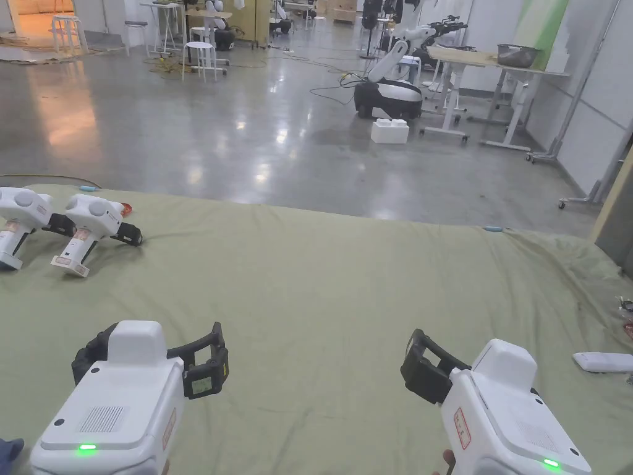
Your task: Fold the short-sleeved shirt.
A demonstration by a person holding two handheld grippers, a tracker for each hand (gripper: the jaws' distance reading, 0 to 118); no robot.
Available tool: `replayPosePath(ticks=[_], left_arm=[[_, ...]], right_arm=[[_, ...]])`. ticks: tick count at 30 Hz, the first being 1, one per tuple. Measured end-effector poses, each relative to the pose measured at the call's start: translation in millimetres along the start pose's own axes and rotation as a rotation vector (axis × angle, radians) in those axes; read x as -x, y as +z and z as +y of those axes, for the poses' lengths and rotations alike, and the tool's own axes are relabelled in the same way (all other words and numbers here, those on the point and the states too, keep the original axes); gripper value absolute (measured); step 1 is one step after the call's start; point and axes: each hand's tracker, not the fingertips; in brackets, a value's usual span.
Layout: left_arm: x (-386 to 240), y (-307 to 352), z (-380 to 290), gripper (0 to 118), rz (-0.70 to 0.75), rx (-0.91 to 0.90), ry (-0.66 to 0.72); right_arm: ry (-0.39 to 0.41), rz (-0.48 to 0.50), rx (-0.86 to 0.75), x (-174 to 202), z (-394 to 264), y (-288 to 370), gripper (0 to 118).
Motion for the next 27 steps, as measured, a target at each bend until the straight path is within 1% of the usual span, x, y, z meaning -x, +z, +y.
replayPosePath(ticks=[3, 6, 7, 11, 13, 15, 24, 27], left_arm=[[0.2, 0.2, 2.5, 112, 0.0, -0.005, 0.025], [0.6, -2.2, 2.3, 112, 0.018, -0.006, 0.03], [0.3, -3.6, 2.7, 112, 0.024, -0.004, 0.03], [-0.1, -4.6, -1.0, 112, 0.018, -0.019, 0.011], [-0.6, -2.8, -3.2, 112, 0.008, -0.038, -0.002], [-1.6, -2.4, -4.3, 112, 0.006, -0.046, -0.018], [-2.6, -3.2, -7.5, 112, 0.012, -0.015, -0.03], [-2.6, -3.8, -9.0, 112, 0.013, -0.008, -0.03]], right_arm=[[-0.011, -0.024, 0.019, 2.4, 4.5, 0.2, 104], [-0.014, -0.085, 0.054, 5.4, 6.4, -1.4, 104], [-0.015, -0.091, 0.063, 5.4, 6.8, -2.3, 104], [-0.013, -0.085, 0.084, 2.6, 4.8, -4.7, 105], [-0.039, -0.079, 0.106, -0.5, 5.6, -5.8, 105], [-0.045, -0.077, 0.112, -2.0, 6.0, -5.7, 105], [0.0, -0.076, 0.133, -0.7, 8.0, -9.3, 105], [0.031, -0.089, 0.12, 1.9, 5.9, -9.6, 105]])
